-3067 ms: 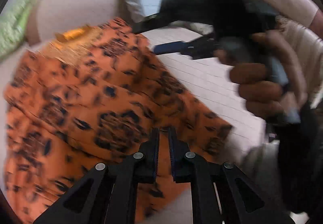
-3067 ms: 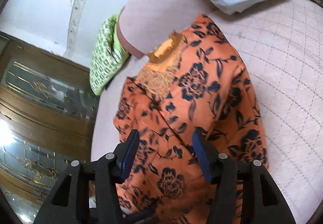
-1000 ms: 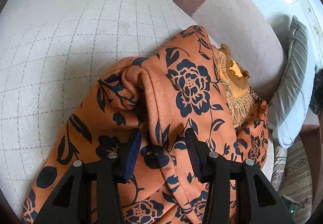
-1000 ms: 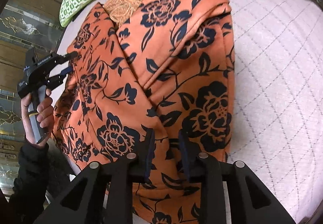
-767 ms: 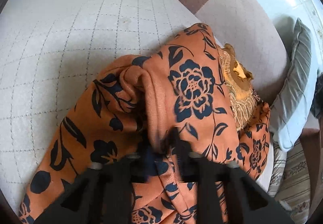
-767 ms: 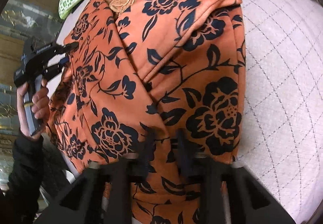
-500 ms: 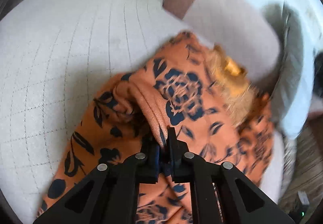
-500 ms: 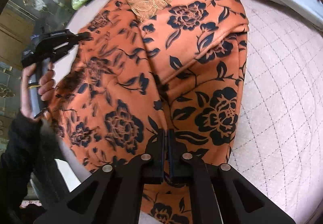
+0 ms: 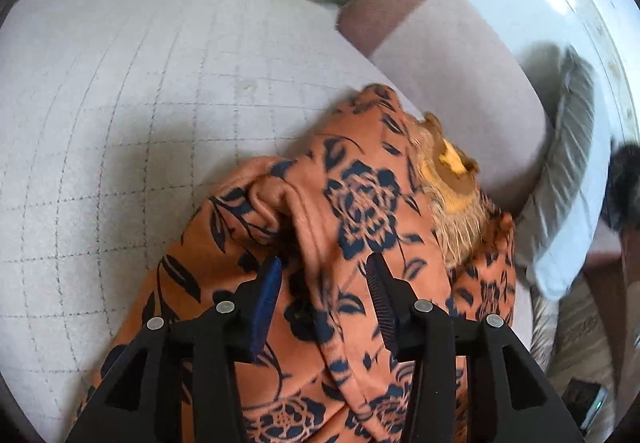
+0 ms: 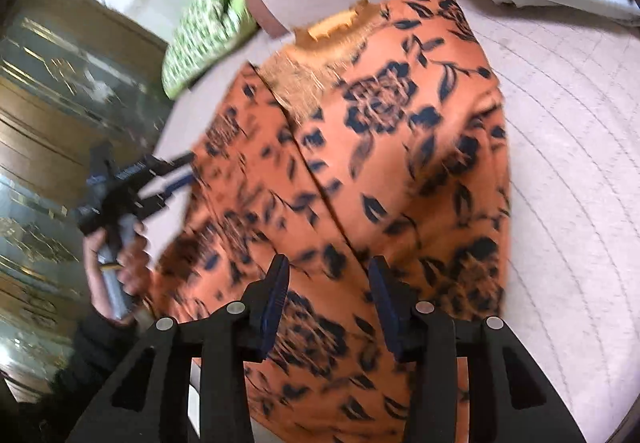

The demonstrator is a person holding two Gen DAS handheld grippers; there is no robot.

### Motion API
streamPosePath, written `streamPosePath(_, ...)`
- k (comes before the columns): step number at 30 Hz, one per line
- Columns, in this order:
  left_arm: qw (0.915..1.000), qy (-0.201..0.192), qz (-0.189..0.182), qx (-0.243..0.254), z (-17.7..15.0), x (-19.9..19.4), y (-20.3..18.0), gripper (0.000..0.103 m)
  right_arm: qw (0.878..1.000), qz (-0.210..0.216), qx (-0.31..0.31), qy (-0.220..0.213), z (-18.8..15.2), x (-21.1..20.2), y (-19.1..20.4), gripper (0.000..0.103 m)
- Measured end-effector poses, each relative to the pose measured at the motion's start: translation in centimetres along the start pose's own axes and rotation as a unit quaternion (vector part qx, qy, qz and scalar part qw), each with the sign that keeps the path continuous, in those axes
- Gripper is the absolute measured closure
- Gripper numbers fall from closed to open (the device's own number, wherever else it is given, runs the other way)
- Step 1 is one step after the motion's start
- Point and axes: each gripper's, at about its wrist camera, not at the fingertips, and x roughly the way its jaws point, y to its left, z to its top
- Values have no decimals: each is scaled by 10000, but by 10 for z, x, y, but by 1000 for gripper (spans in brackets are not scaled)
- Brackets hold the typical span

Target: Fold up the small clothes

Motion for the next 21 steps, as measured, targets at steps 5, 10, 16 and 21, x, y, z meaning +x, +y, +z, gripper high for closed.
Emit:
streamPosePath(5, 9991, 2, -46, -421, 7, 1, 20, 60, 9986, 151, 362, -359, 11, 5, -5, 59)
streamPosePath(10, 9996, -240, 123, -112, 6, -11, 14, 60, 9976, -237, 579, -289, 13, 26, -15, 59)
streamPosePath(16, 9998, -120, 166, -72, 4, -2, 9, 59, 9977, -285, 490, -368, 12, 24, -11, 59)
streamPosePath(21, 9997, -97, 209, -64, 8, 3, 13, 59, 9975, -126, 487, -505, 13, 20, -11, 52)
